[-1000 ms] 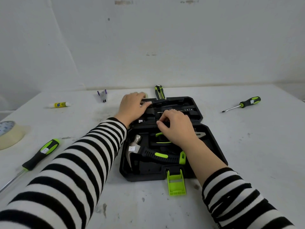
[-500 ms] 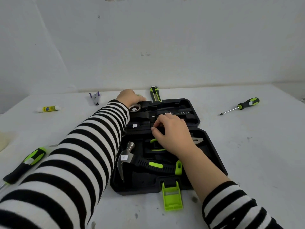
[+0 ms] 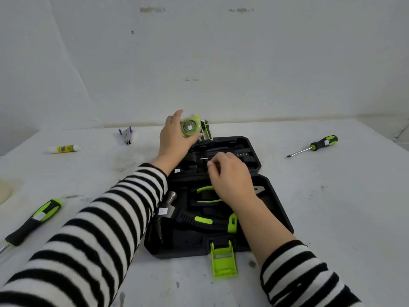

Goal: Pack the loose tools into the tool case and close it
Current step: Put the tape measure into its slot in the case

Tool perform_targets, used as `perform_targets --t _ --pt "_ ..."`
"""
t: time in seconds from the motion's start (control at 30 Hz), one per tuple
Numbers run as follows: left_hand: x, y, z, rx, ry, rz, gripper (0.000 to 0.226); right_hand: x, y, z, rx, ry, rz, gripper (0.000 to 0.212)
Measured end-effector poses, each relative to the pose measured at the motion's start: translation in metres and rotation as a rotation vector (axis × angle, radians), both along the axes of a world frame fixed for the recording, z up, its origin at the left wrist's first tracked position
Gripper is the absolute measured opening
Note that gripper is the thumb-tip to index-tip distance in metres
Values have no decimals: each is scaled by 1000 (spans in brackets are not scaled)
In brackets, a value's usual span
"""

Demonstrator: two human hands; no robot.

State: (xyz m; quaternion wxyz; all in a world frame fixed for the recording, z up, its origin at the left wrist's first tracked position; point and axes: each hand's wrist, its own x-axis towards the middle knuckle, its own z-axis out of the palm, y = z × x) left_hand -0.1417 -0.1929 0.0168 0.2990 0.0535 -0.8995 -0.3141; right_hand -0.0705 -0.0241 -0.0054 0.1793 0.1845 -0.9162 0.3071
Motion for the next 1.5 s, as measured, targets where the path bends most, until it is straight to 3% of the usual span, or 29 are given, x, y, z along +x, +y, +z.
perform_targets --t 0.17,0.3,0.4,0.5,0.6,0.73,0.83,0.93,1.1,1.23,1.33,1.5 --pt "58 33 -2 44 67 -118 97 10 7 11 -390 28 -141 23" --pt "92 55 -5 28 42 -205 99 17 13 27 -708 -268 -37 40" --pt "110 62 -3 78 65 -238 97 23 27 30 -671 -398 15 53" --pt "125 69 -1 113 91 -288 91 33 39 31 -602 -478 84 48" --pt "136 70 -1 143 78 -301 88 43 48 32 -709 -539 142 41" --pt "145 59 -10 97 44 -140 64 50 61 32 -824 -584 190 38" --pt "148 50 -22 -65 -107 -10 49 52 67 33 -814 -615 213 37" --pt "150 49 -27 -140 -134 35 39 50 72 33 -807 -620 200 35" --pt "150 51 -22 -220 -194 102 44 46 86 40 -713 -554 175 30" --pt "153 52 -22 -483 -280 129 48 45 102 47 -416 -559 193 16" --pt "152 47 -20 -462 -325 125 46 47 104 50 -115 -564 243 17" --pt "152 39 -20 -427 -355 118 42 49 95 60 76 -603 280 15"
